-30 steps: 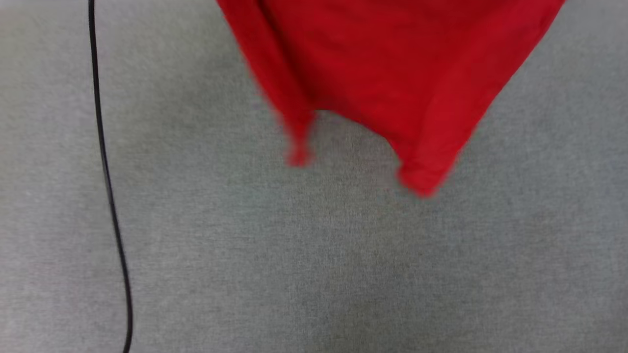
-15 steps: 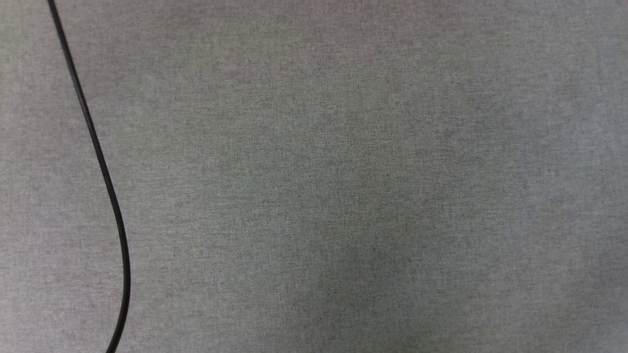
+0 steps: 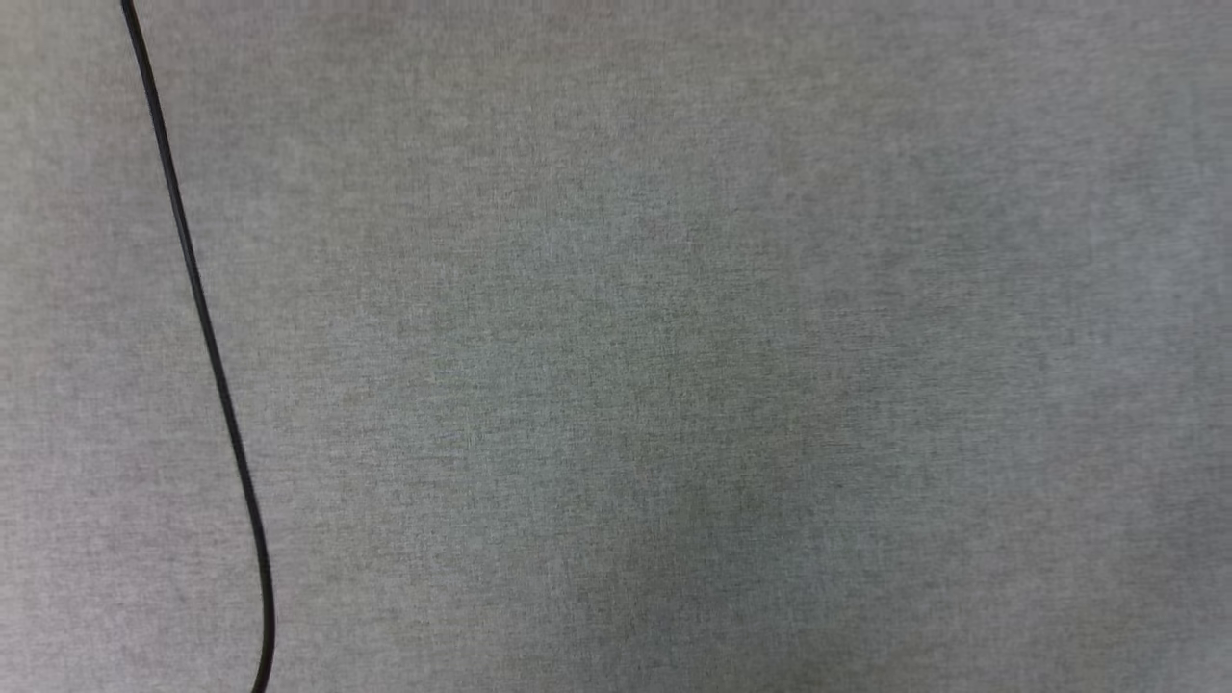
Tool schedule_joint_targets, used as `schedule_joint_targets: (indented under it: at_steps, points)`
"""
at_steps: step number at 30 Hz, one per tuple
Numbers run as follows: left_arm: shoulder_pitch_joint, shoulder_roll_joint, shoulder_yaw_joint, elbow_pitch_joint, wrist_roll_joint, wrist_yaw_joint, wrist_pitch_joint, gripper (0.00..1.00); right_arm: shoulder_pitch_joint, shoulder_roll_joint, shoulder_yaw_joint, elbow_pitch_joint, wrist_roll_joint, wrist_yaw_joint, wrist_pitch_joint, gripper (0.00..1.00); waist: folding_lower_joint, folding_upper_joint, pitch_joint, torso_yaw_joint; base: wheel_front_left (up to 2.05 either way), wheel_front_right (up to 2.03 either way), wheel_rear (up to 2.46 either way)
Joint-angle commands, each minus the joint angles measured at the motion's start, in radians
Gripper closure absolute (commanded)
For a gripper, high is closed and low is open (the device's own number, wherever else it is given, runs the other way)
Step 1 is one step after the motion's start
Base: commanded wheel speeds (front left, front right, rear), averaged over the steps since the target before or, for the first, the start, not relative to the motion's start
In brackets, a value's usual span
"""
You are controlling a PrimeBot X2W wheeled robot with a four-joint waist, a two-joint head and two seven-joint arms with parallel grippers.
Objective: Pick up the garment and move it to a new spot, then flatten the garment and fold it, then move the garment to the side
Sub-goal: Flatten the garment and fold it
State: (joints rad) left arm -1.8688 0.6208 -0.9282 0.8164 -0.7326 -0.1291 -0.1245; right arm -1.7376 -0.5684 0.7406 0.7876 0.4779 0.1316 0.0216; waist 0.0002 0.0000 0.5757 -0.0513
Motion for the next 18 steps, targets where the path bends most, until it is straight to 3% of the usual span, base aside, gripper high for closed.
schedule_joint_targets:
  at_steps: [1, 9, 18]
  points:
    - [0.059, 0.010, -0.010, -0.002, -0.019, 0.000, -0.016, 1.00, 0.048, 0.012, 0.019, 0.011, 0.019, -0.002, -0.023, 1.00, -0.0002, 0.0000, -0.023, -0.006, 0.00, 0.00, 0.00]
    - [0.380, 0.043, -0.031, -0.038, -0.103, 0.012, -0.092, 1.00, 0.307, 0.016, 0.120, 0.001, 0.137, -0.002, -0.099, 1.00, -0.0002, 0.0000, -0.137, -0.006, 0.00, 0.00, 0.00]
    - [0.803, 0.110, -0.038, -0.203, -0.193, 0.104, -0.130, 1.00, 0.650, -0.061, 0.201, -0.108, 0.229, -0.002, -0.131, 1.00, -0.0002, 0.0000, -0.288, 0.009, 0.00, 0.00, 0.00]
